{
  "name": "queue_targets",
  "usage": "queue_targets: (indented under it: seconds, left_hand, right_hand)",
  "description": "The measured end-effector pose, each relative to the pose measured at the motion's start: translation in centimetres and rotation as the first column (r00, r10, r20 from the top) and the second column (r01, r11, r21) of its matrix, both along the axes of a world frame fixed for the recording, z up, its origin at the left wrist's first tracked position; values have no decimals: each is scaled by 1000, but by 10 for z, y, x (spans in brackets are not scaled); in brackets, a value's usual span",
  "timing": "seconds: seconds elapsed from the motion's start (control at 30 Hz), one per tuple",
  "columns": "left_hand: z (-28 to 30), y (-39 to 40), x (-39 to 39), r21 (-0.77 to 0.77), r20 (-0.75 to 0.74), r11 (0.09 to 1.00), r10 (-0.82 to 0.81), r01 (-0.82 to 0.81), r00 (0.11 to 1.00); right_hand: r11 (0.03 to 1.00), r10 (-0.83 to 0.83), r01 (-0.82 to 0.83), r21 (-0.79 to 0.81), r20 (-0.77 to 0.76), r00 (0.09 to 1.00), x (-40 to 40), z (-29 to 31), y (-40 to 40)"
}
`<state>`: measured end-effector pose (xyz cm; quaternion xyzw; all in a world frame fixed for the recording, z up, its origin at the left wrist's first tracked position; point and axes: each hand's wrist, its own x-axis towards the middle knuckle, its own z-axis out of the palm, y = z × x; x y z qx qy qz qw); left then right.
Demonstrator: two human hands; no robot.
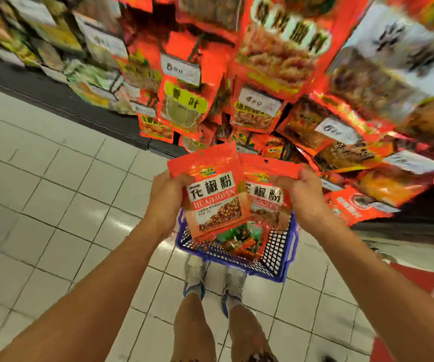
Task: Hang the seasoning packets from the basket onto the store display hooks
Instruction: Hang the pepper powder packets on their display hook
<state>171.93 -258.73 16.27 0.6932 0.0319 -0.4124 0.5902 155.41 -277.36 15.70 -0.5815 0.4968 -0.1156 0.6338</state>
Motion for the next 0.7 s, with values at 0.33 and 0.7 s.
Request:
queue_targets:
  seconds: [0.33, 0.7]
  left_hand:
    - [253, -40, 46, -357, 213, 904, -166, 235, 963]
    - [465, -128, 33, -573, 446, 717, -134, 397, 885]
  right_hand:
    - [905, -238, 326, -275, 309, 921, -4, 271, -9]
    - [606, -122, 509, -612, 561, 819, -32, 493, -50]
